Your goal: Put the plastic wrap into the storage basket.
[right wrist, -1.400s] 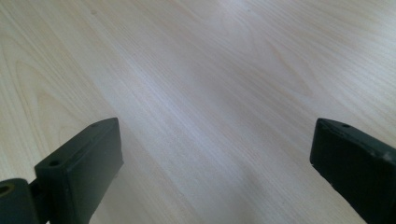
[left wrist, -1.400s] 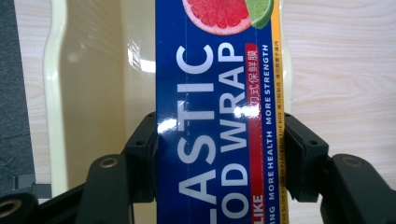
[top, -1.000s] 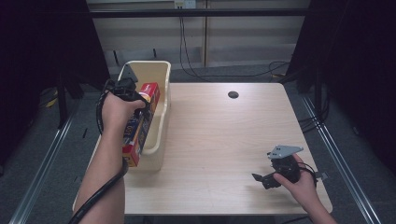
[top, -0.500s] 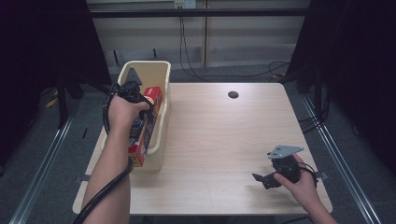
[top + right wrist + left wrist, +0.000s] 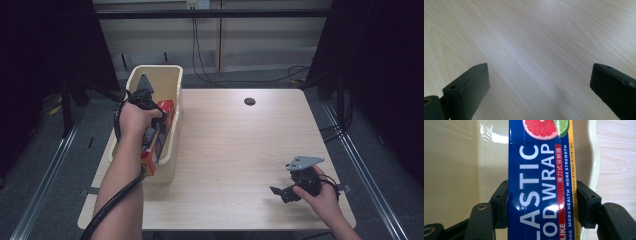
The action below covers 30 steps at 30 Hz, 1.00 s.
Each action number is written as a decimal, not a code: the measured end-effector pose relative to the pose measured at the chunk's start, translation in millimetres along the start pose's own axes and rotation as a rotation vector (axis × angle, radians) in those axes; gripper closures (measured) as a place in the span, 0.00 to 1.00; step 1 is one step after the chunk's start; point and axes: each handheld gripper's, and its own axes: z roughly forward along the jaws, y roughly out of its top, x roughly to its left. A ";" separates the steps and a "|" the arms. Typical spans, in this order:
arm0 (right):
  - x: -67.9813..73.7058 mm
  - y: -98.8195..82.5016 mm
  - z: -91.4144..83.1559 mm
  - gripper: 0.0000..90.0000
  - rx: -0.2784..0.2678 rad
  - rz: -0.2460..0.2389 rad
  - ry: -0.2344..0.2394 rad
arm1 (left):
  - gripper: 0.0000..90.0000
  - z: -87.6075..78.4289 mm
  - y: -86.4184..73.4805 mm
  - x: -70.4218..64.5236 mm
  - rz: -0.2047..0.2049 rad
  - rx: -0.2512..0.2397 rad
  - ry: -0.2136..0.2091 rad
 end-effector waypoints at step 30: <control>-0.5 -1.0 2.4 0.03 0.010 -0.009 0.013 | 0.41 4.3 5.7 -2.1 -0.006 0.005 -0.008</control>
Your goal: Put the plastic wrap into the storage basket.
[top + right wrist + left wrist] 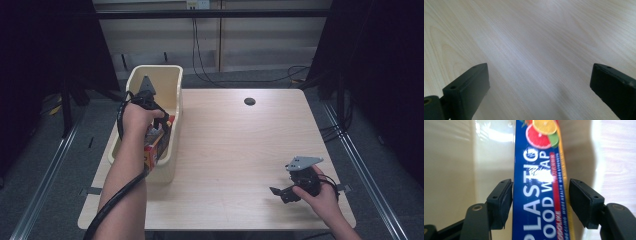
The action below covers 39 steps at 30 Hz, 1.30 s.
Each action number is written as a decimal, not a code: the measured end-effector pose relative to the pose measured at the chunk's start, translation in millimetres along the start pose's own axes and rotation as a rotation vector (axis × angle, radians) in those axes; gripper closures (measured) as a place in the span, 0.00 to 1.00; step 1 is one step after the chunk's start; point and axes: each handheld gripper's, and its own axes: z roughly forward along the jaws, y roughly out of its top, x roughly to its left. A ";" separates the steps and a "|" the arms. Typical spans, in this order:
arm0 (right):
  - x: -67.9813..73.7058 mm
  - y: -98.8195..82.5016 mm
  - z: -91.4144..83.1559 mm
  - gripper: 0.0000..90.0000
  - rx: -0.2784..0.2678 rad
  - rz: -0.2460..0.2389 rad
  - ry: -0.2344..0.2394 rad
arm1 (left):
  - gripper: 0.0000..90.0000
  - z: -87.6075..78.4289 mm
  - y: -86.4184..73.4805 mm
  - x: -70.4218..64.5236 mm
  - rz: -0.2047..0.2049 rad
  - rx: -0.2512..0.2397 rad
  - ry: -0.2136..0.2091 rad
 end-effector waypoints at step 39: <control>3.5 2.7 -7.6 0.03 -0.025 -0.004 -0.011 | 0.28 -41.1 -29.0 -91.2 0.294 -0.254 -0.194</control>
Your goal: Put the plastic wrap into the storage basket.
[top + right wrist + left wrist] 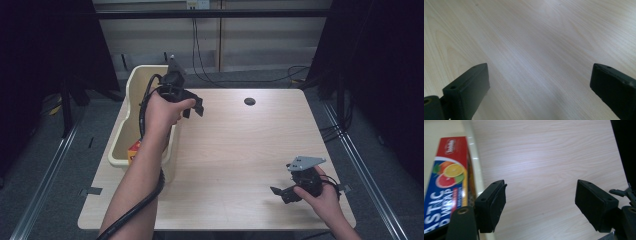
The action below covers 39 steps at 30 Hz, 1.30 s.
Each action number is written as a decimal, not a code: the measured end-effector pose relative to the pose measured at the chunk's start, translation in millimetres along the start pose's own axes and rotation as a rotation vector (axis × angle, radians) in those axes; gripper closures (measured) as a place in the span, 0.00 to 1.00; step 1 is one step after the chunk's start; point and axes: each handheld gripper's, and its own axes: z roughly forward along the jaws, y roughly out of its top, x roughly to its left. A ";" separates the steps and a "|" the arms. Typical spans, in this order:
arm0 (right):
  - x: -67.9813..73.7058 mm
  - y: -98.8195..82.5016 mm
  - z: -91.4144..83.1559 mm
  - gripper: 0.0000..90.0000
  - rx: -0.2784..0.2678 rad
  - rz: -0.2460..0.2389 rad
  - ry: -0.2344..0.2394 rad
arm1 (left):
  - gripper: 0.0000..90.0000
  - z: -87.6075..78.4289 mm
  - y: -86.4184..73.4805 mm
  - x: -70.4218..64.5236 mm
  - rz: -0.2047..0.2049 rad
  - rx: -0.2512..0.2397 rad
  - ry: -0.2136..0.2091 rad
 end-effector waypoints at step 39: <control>0.5 -1.6 0.9 0.03 0.002 -0.014 0.003 | 0.22 128.9 -34.6 -56.4 0.126 0.001 -0.157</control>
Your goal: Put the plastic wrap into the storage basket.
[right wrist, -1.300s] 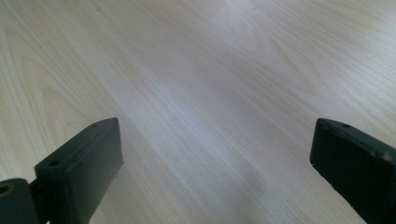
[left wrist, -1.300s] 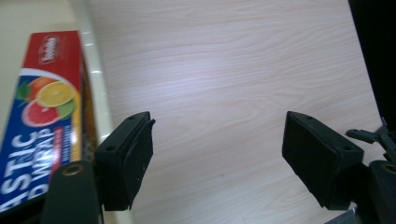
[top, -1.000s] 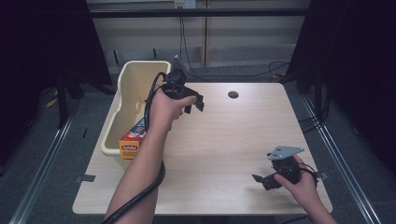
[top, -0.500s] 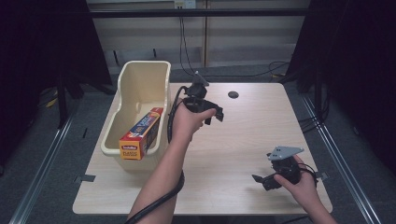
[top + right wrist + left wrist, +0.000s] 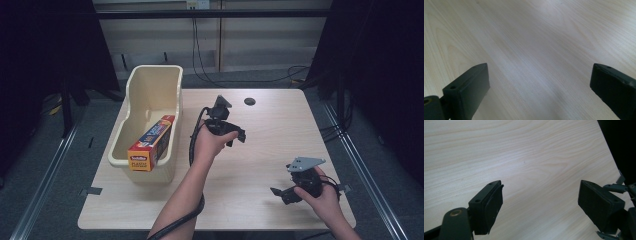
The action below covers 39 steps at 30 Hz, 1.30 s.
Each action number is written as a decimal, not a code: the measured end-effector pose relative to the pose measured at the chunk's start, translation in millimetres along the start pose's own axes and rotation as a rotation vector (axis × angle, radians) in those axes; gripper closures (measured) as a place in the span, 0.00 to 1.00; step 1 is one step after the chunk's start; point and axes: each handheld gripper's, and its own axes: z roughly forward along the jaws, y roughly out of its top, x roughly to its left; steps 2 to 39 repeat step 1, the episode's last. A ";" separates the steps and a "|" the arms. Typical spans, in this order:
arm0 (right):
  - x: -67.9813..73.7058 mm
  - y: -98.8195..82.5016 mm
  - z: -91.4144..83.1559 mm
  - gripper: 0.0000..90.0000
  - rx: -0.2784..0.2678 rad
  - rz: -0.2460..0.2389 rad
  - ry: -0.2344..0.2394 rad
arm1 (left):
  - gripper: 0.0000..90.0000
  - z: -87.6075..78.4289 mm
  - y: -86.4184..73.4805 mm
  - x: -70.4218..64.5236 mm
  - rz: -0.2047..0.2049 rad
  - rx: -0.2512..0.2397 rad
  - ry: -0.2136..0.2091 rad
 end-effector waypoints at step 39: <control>-0.3 -0.2 0.0 0.03 0.001 -0.002 -0.001 | 0.22 0.0 0.0 0.0 0.000 0.000 0.000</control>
